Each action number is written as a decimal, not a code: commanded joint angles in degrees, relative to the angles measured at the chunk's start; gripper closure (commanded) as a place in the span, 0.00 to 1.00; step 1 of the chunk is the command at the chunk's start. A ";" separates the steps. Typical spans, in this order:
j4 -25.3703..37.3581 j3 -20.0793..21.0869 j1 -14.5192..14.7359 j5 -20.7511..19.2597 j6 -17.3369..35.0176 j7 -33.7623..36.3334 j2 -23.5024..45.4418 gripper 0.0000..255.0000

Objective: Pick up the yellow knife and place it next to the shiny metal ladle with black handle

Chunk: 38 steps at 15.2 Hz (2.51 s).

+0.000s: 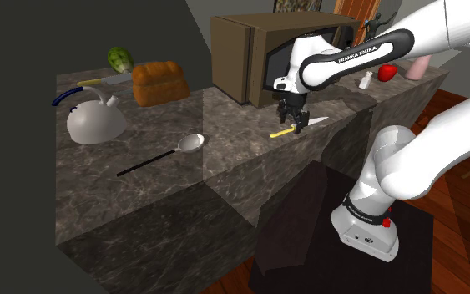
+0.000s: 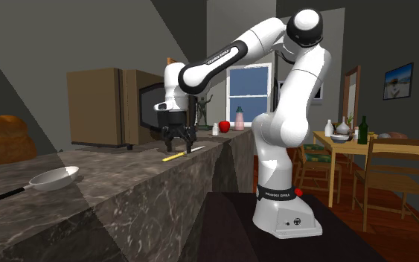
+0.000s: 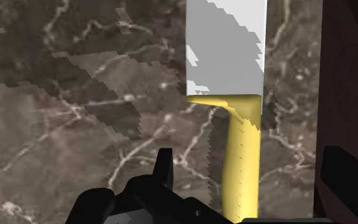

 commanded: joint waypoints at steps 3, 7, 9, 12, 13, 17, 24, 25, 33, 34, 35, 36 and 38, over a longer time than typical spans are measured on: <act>-0.09 -0.05 -0.02 -0.03 0.16 -0.03 0.05 0.00; -0.08 -0.05 -0.02 -0.03 0.14 -0.03 0.04 1.00; -0.08 -0.05 -0.02 -0.03 0.14 -0.03 0.04 1.00; -0.07 -0.05 -0.01 -0.02 0.14 -0.03 0.05 1.00; -0.07 -0.05 -0.01 -0.03 0.14 -0.03 0.05 1.00; 0.39 0.18 -0.04 0.03 -0.78 0.01 -0.42 1.00; 4.11 1.69 -0.05 0.66 -7.07 0.22 -3.01 1.00; 4.69 1.89 -0.04 0.76 -7.93 0.23 -3.30 1.00; 9.68 3.39 0.17 1.63 -14.60 0.29 -4.99 1.00; 10.34 3.56 0.20 1.74 -15.41 0.29 -5.12 1.00; 11.02 3.73 0.24 1.85 -16.21 0.29 -5.24 1.00; 11.71 3.89 0.28 1.97 -17.00 0.28 -5.34 1.00; 13.38 4.46 1.19 2.89 -17.12 1.02 -3.71 1.00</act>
